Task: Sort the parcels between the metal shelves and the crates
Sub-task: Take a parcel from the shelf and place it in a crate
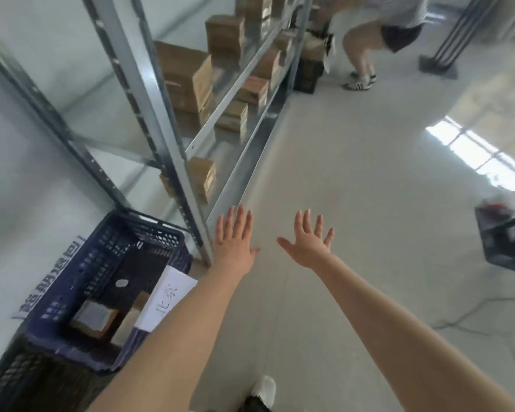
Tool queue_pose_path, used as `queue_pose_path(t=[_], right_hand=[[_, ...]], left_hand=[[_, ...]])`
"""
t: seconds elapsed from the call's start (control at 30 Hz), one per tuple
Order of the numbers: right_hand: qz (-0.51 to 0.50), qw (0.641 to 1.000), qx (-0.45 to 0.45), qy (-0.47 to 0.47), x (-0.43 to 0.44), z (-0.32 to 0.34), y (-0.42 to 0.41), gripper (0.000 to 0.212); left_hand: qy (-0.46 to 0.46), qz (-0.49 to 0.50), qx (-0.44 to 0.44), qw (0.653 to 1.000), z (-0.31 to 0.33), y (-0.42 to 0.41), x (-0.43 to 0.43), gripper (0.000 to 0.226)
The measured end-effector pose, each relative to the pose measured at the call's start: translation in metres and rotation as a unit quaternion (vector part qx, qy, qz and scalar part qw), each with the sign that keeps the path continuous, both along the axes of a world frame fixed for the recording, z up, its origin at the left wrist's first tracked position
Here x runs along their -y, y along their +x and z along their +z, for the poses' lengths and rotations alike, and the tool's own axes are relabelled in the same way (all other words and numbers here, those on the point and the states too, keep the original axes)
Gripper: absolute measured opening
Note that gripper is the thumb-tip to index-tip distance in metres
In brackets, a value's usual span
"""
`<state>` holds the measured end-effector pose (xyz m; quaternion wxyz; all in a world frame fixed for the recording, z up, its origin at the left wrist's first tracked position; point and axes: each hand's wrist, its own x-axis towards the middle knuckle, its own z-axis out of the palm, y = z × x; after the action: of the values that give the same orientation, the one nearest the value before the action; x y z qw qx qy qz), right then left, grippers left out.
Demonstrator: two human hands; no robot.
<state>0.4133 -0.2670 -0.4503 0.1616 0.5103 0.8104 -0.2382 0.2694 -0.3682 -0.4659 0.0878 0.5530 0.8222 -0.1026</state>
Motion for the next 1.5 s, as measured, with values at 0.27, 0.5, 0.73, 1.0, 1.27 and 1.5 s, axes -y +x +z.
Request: queue_pose_path(t=[0.27,0.5,0.73,1.0,1.27,1.5], right_hand=[[-0.022,0.983,-0.092,0.156,-0.18,0.149,-0.012,0.088],[-0.001,0.948,-0.148,0.282,-0.326,0.274,-0.055,0.088],[0.022,0.919,-0.161,0.36,-0.465,0.354,-0.083,0.087],[0.058,0.898,-0.168,0.404,-0.646,0.384,-0.092,0.087],[0.07,0.896,-0.174,0.403,-0.83,0.404,-0.105,0.086],[0.11,0.893,-0.19,0.392,-0.958,0.406,-0.169,0.087]], left_hand=[[0.129,-0.038,-0.099,0.986,0.148,-0.023,-0.196,0.083],[0.241,-0.037,-0.152,0.958,0.265,-0.078,-0.347,0.08],[0.324,-0.034,-0.211,0.922,0.351,-0.117,-0.5,0.085],[0.325,0.006,-0.218,0.92,0.376,-0.13,-0.677,0.081],[0.332,0.055,-0.216,0.917,0.387,-0.149,-0.833,0.084],[0.331,0.097,-0.233,0.909,0.387,-0.205,-0.946,0.088]])
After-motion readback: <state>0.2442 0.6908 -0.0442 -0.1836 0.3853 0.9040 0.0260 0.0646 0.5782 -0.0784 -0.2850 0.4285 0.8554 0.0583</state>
